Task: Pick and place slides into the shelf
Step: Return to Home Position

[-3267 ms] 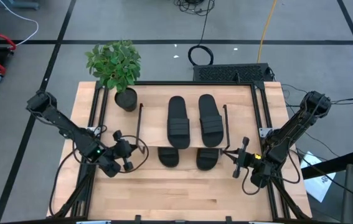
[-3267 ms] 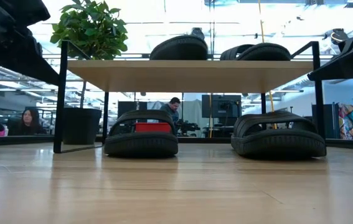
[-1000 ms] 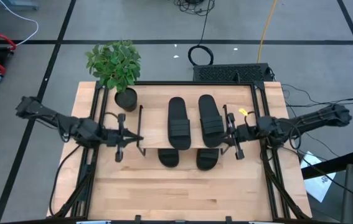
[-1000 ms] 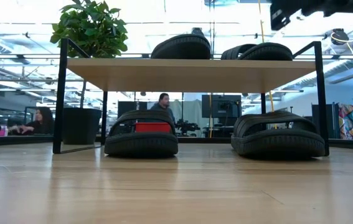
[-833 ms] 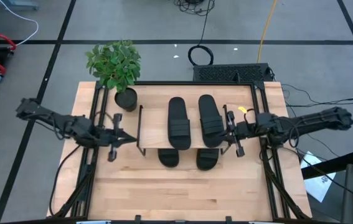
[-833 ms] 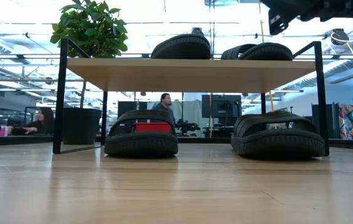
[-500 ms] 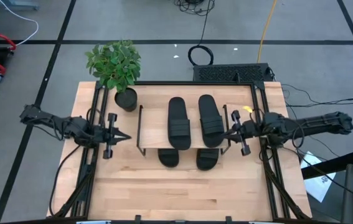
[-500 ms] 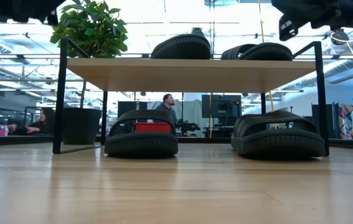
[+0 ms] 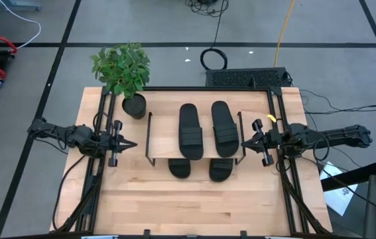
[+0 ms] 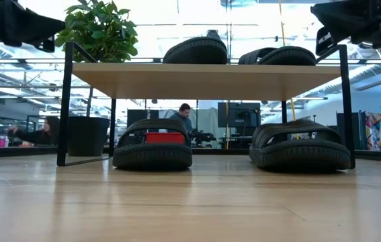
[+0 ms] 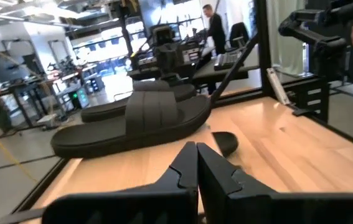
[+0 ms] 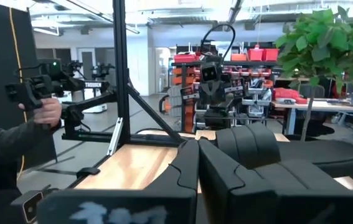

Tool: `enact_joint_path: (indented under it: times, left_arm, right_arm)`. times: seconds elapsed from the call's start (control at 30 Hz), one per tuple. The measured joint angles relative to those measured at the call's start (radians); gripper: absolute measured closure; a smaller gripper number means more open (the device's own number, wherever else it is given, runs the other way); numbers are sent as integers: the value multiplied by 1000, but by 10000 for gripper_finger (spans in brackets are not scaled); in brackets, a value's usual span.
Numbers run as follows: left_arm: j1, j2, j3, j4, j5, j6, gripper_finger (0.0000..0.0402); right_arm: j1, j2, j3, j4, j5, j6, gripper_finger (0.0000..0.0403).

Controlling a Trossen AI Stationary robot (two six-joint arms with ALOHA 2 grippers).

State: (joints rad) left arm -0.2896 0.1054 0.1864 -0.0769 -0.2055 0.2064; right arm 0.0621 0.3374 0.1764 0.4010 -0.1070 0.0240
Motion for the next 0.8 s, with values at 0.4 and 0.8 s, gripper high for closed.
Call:
enact_joint_path:
  times: [0.4, 0.8]
  left_arm:
    - [0, -10, 0, -60, -34, -59, 401]
    - [0, -10, 0, -133, -36, -140, 399]
  right_arm:
    - [0, -49, -1, -84, 77, -17, 403]
    - [1, -49, -1, -134, 83, -21, 403]
